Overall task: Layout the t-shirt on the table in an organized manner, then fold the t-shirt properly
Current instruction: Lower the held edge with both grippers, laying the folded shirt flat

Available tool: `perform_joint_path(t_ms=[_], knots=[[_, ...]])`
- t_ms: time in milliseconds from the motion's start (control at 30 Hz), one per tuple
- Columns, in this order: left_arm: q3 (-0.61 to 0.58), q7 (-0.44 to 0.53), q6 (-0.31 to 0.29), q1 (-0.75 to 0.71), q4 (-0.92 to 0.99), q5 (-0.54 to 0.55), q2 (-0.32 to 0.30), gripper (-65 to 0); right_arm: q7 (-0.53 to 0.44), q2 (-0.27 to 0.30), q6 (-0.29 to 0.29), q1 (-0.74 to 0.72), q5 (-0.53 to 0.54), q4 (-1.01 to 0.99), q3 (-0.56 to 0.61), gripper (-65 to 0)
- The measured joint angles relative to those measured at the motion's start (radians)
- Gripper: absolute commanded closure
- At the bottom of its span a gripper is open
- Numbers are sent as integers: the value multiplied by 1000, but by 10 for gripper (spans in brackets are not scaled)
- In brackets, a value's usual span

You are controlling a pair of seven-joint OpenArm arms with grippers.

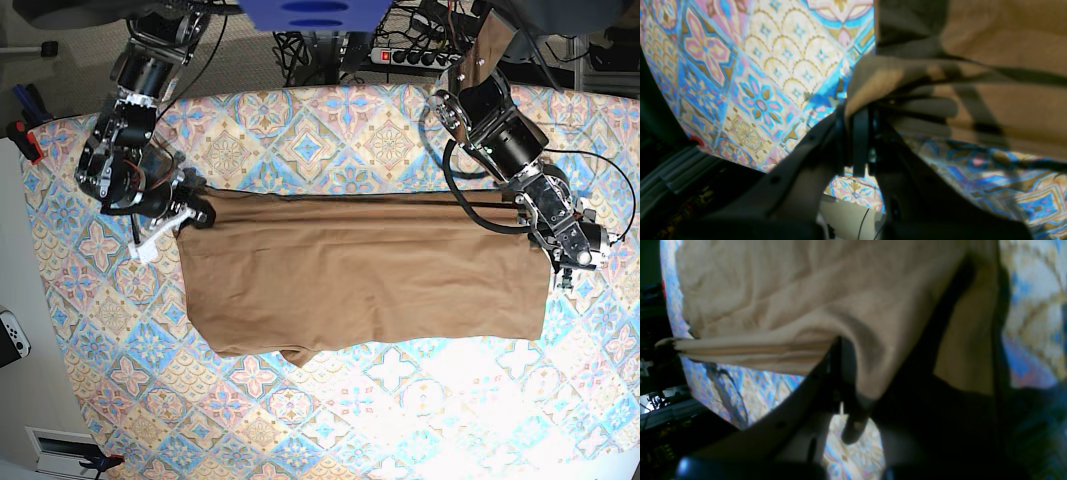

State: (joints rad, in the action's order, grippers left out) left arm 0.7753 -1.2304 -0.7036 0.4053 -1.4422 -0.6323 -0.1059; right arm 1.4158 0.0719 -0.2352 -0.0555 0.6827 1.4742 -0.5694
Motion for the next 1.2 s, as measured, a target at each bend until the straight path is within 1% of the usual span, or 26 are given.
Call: perform_joint_path(t_ms=[100,200,267,333,367,433,533,933,967,1100,1200], knots=[[0,0,0,2,0,0,0,0,-7,2,0,-53,2,-37,4,0],[0,2,0,-4,0,0,0,0,-11,12,0,-68,2,-62,66,0],[-1,18,0,-14,0,-1,0,0,-26,6,0,-59,-2,-65,101,0],[0,62,0,-30,0,-9,0,0,-62,3,0,-56,-3,-69,112,0],[0,82,0,-38,0,-9,-2,0,-72,6,0,-59,-2,-74,113,0],[0,90,0,-48,0,-9,0,0,-89,10,-1,-64,0,-96,113,0],[2,103,0,-47,0,-8,0,0,-85,10,0,-61,-3,-130,113,0],[2,102,0,-47,0,-1,0,0,-86,17,0,-61,0,-130,112,0],[2,102,0,-47,0,-1,0,-14,-85,17,0,-61,0,-130,113,0],[2,101,0,-47,0,-2,0,-103,-78,17,0,-61,0,-123,113,-2],[3,102,0,-47,0,-5,-5,-149,-78,17,0,-61,-1,-123,112,-92]])
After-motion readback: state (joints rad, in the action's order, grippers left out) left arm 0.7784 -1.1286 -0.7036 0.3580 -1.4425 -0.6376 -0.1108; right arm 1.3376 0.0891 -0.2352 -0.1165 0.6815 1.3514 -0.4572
